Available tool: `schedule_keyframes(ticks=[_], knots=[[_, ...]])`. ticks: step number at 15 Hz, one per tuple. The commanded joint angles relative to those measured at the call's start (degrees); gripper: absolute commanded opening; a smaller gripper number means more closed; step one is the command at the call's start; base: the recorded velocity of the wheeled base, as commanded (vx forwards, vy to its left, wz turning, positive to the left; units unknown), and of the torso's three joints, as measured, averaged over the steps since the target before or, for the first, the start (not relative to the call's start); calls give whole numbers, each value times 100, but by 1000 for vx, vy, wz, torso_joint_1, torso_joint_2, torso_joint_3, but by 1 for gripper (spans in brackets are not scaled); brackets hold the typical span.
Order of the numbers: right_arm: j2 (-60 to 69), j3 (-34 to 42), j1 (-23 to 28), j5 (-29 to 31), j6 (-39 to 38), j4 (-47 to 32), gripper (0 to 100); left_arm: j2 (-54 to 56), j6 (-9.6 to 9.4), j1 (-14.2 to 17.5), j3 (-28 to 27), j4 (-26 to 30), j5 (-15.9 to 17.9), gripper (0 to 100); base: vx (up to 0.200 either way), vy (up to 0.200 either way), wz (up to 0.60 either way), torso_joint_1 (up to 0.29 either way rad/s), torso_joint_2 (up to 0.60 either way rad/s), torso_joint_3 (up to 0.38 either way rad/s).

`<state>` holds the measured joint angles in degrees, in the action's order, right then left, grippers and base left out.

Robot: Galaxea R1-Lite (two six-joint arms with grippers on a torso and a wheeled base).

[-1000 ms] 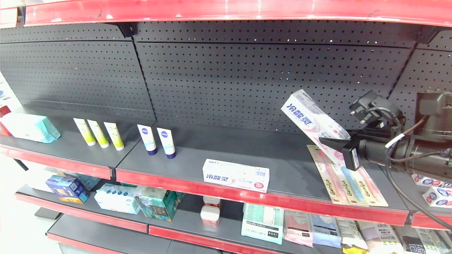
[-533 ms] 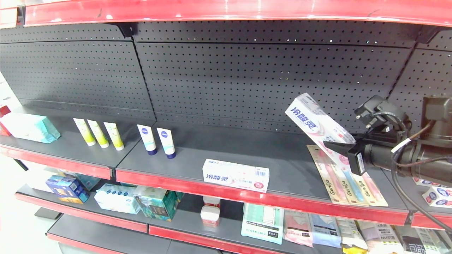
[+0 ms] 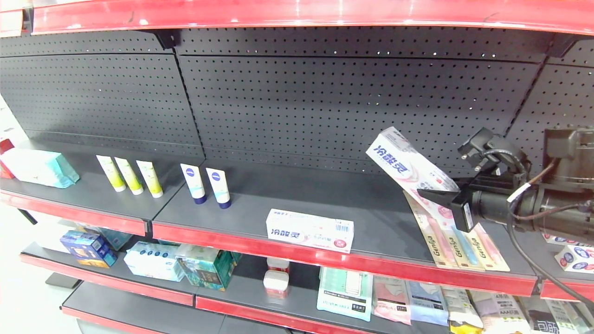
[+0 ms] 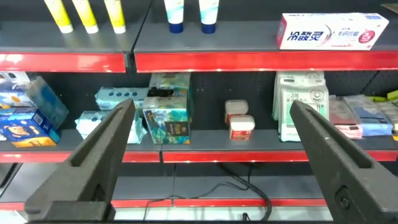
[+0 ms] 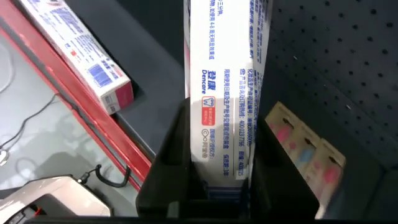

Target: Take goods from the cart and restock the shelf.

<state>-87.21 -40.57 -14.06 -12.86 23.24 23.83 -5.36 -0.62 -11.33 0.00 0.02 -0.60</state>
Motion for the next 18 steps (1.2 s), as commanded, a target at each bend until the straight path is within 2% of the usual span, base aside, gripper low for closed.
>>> schedule_keyframes(ticks=[1,5,10,14,18], knots=[[-358,-188,43,-155,41,-1,0,-17,1,-1,0,-2,-2,100,0,0,0,0,0,0],[-1254,-803,289,-876,612,-1,0,-17,1,-1,0,-2,-2,100,0,0,0,0,0,0],[-1729,-1067,623,-1790,990,-1,0,-17,1,-1,0,-2,-2,100,0,0,0,0,0,0],[-2195,-1436,676,-2335,1183,-1,0,-17,1,-1,0,-2,-2,100,0,0,0,0,0,0],[-2757,-1788,738,-2599,1447,7,0,-17,1,-1,0,-2,-2,100,0,0,0,0,0,0]])
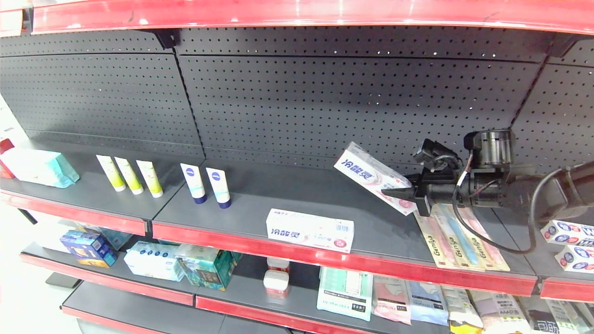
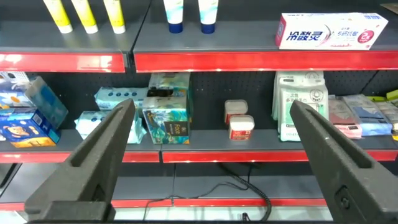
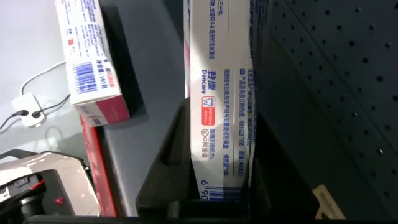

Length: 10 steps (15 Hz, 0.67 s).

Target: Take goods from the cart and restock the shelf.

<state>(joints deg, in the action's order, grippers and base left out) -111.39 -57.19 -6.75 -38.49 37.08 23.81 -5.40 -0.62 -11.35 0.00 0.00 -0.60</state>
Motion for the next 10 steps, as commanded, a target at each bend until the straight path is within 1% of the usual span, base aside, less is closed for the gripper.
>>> schedule_keyframes(ticks=[1,4,10], knots=[[-428,-170,7,-45,97,1,0,-14,1,1,0,0,-2,100,0,0,0,0,0,0],[-630,-284,-28,-177,124,1,0,-14,1,1,0,0,-2,100,0,0,0,0,0,0],[-902,-337,-133,-177,132,10,0,-14,1,1,0,0,-2,100,0,0,0,0,0,0]])
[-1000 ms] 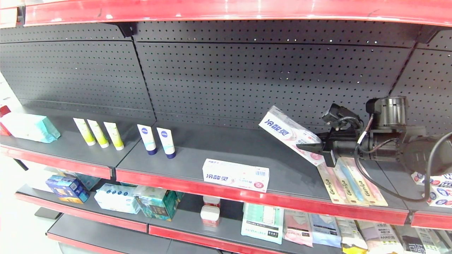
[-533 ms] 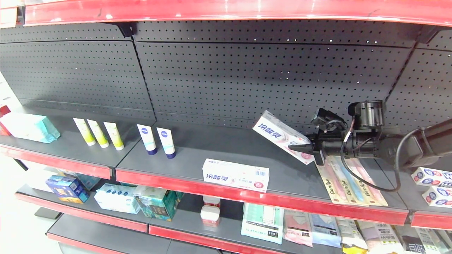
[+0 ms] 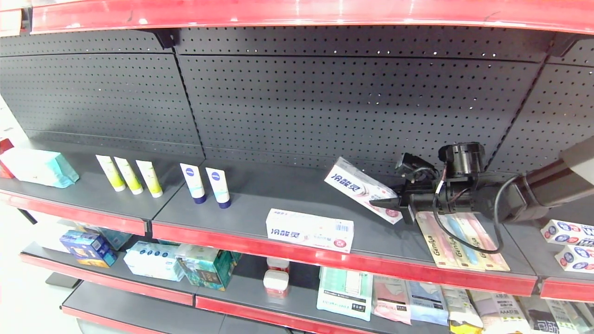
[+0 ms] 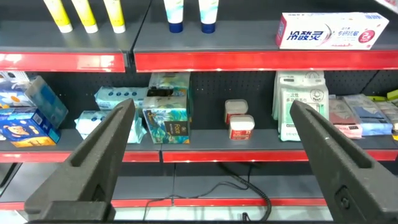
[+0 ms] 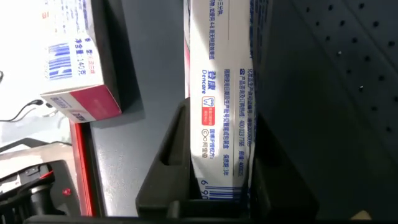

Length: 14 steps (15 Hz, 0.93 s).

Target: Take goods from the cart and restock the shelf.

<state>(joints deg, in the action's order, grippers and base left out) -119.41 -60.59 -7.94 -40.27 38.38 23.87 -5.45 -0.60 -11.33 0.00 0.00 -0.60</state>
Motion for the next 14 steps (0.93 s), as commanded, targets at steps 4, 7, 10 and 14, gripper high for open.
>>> schedule_keyframes(ticks=[4,7,10,14], knots=[[-241,-111,-94,-8,12,4,0,-9,-2,-1,0,0,-2,100,0,0,0,0,0,0],[-434,-305,-103,-16,12,-5,0,-9,-2,-1,0,0,-2,100,0,0,0,0,0,0],[-636,-480,-94,-104,3,-5,0,-9,-2,-1,0,0,-2,100,0,0,0,0,0,0],[-803,-744,-173,-113,3,-5,0,-9,-2,-1,0,0,-2,100,0,0,0,0,0,0]])
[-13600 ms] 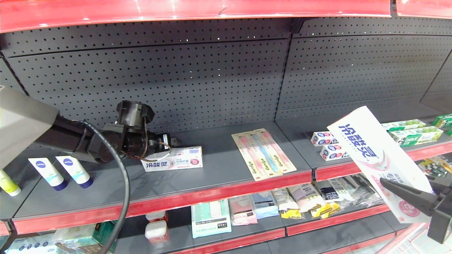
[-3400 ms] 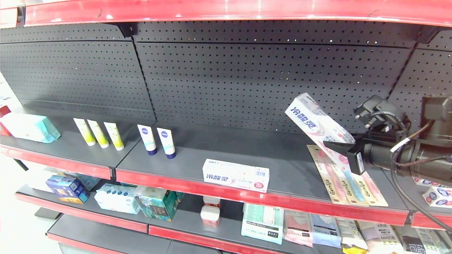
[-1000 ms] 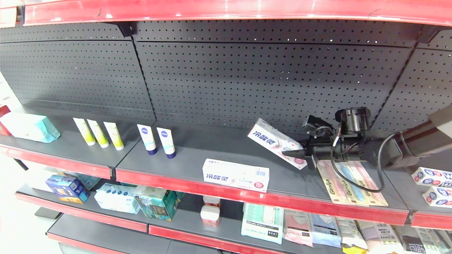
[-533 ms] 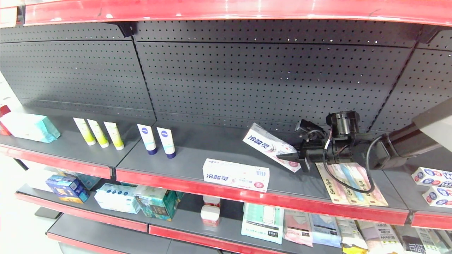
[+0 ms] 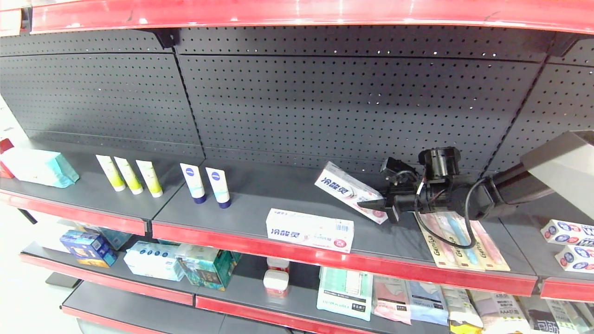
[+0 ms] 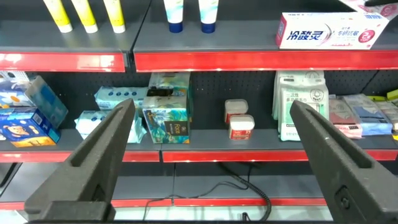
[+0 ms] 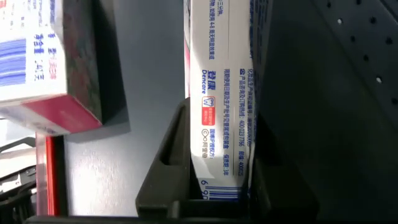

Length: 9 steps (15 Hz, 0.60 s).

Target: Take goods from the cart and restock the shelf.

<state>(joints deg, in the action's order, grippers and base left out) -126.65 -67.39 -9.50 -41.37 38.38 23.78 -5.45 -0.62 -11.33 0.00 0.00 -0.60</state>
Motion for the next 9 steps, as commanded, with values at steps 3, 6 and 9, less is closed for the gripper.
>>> schedule_keyframes(ticks=[3,6,9], knots=[[-141,-143,-79,-2,12,3,0,-9,1,-1,0,0,-2,100,0,0,0,0,0,0],[-176,-134,-105,7,74,3,0,-9,1,-1,0,0,-2,100,0,0,0,0,0,0],[-176,-125,-123,15,74,3,100,-9,1,-1,0,0,-2,100,0,0,0,0,0,0]])
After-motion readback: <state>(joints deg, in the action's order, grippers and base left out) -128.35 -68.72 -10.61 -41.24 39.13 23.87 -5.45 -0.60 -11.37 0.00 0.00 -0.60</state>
